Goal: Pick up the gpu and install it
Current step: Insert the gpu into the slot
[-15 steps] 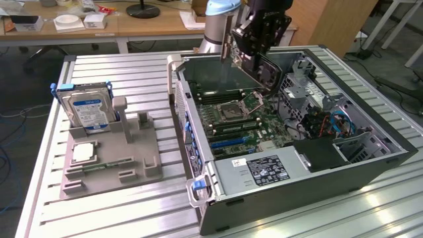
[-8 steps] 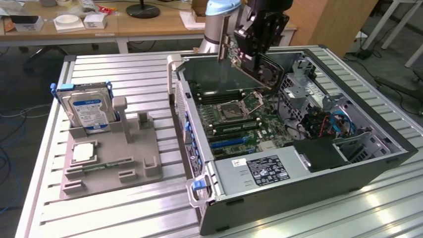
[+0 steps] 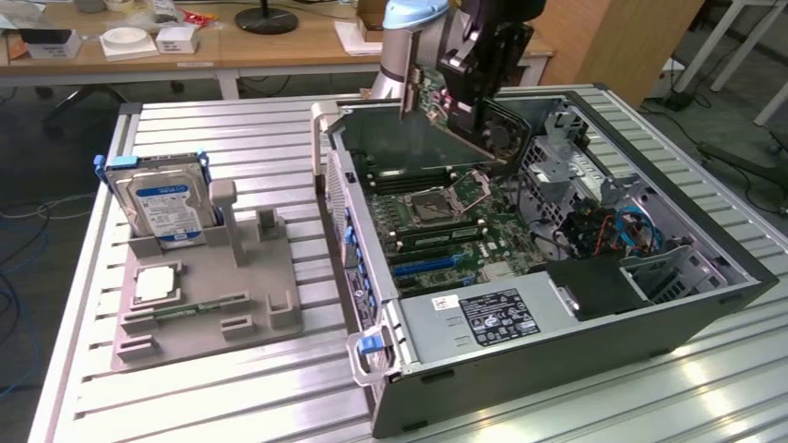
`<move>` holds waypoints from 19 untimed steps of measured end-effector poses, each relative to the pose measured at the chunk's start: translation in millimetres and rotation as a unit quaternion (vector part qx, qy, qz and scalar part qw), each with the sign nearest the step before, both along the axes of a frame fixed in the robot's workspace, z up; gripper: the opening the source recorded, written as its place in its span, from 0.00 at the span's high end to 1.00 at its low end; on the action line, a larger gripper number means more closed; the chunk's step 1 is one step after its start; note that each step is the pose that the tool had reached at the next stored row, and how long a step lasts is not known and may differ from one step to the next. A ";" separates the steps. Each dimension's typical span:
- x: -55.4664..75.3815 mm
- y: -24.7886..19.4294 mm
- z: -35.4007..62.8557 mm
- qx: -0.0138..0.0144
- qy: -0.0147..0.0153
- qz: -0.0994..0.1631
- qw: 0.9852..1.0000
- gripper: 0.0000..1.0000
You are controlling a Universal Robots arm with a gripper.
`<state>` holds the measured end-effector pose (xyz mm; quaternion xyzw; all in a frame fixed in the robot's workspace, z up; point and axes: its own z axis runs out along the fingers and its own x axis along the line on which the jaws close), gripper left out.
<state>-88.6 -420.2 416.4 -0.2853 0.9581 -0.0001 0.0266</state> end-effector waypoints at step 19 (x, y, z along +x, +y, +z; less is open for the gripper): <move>0.0 0.0 0.0 0.000 0.000 0.125 0.992 0.73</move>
